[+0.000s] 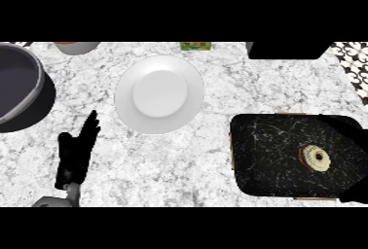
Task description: Pick the cupcake from the tray and place it in the plate
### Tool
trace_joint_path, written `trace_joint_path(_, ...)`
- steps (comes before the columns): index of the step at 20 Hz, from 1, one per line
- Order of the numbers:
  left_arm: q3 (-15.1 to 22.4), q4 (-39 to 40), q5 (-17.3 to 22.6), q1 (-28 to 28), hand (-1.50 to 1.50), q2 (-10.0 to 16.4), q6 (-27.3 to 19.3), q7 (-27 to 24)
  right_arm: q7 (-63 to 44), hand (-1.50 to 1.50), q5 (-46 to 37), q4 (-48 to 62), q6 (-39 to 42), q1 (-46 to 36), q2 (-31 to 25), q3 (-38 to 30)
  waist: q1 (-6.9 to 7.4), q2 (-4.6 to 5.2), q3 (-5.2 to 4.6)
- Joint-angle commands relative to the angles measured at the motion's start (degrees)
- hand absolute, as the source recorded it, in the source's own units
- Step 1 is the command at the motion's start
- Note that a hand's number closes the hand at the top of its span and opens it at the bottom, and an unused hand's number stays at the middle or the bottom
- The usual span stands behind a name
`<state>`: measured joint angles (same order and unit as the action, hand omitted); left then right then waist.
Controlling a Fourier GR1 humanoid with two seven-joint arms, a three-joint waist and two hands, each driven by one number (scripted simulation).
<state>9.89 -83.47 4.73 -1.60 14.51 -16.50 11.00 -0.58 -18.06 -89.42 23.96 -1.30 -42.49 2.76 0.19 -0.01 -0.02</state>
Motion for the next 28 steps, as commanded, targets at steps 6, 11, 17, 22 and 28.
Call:
trace_joint_path(6,-3.2,2.2,-2.0,-1.0,0.0,-3.0,2.6,-0.5,3.2,-1.5,-7.0,2.1,4.3,0.1,4.4,-2.7,-0.34,-0.03,0.01)
trace_joint_path(11,-5.4,1.7,-3.4,-0.4,0.0,-3.1,4.2,-0.9,2.6,-1.5,-10.4,6.4,7.4,-5.4,7.7,-3.5,-0.18,-0.01,0.01)
trace_joint_path(17,-4.8,-2.2,-5.5,0.0,0.0,-4.6,4.0,4.2,8.7,-1.5,-16.4,11.7,3.9,-3.6,9.9,-3.6,-0.14,0.0,0.02)
trace_joint_path(22,-5.5,-1.6,-7.4,0.6,0.0,-6.3,4.2,1.6,7.1,-1.5,-19.0,12.6,5.0,-5.0,13.1,-3.8,-0.12,-0.01,0.02)
trace_joint_path(28,-6.2,-1.9,-7.6,0.2,0.0,-6.9,5.7,2.3,14.3,1.5,-22.8,13.3,2.2,-4.7,11.4,-4.2,-0.16,-0.01,0.02)
